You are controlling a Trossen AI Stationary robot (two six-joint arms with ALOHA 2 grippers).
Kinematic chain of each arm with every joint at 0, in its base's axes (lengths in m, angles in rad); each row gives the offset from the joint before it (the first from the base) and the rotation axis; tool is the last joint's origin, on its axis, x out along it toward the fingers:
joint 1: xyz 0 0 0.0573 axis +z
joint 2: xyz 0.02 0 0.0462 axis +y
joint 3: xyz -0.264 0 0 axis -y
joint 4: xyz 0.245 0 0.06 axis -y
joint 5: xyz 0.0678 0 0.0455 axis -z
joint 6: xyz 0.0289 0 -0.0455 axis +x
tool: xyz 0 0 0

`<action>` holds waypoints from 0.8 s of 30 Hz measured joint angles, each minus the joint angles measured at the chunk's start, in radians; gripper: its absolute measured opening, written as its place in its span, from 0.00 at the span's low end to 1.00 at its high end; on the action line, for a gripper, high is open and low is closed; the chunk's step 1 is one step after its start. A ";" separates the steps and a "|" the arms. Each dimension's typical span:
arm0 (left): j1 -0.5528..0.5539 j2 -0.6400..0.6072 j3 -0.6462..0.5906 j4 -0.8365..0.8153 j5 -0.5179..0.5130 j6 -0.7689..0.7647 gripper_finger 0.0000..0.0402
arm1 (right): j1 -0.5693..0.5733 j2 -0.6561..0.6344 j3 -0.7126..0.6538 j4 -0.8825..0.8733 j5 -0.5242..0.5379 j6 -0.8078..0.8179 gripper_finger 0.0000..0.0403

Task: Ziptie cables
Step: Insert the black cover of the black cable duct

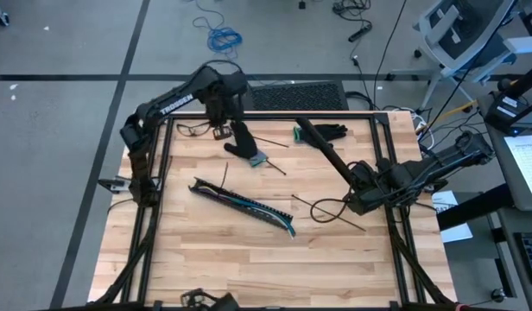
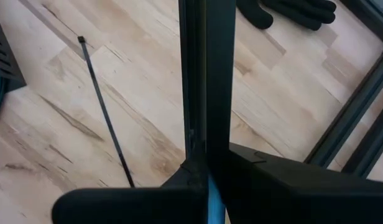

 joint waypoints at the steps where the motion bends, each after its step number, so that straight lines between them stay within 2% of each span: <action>1: 0.008 0.008 -0.021 0.018 0.000 -0.013 0.00 | 0.002 0.000 0.000 -0.001 -0.001 -0.001 0.02; 2: 0.010 0.010 -0.051 0.033 0.018 -0.024 0.00 | 0.003 0.000 0.000 -0.001 0.000 -0.004 0.02; 5: -0.004 -0.002 -0.117 0.020 0.172 -0.004 0.00 | 0.002 0.000 0.000 0.000 0.002 -0.005 0.02; 7: -0.033 -0.006 -0.180 0.012 0.207 0.056 0.00 | 0.004 0.000 -0.001 -0.002 0.009 -0.009 0.02; 11: -0.095 0.007 -0.354 0.046 0.174 0.158 0.00 | 0.024 0.000 -0.012 0.000 0.023 -0.001 0.02; 15: -0.136 0.002 -0.504 0.120 0.184 0.154 0.00 | 0.037 0.000 -0.017 0.000 0.026 0.004 0.02; 19: -0.181 0.001 -0.596 0.221 0.180 0.153 0.00 | 0.045 0.000 -0.017 0.000 0.036 0.008 0.02; 24: -0.237 0.002 -0.686 0.408 0.111 0.077 0.00 | 0.045 0.000 -0.017 0.007 0.052 -0.002 0.02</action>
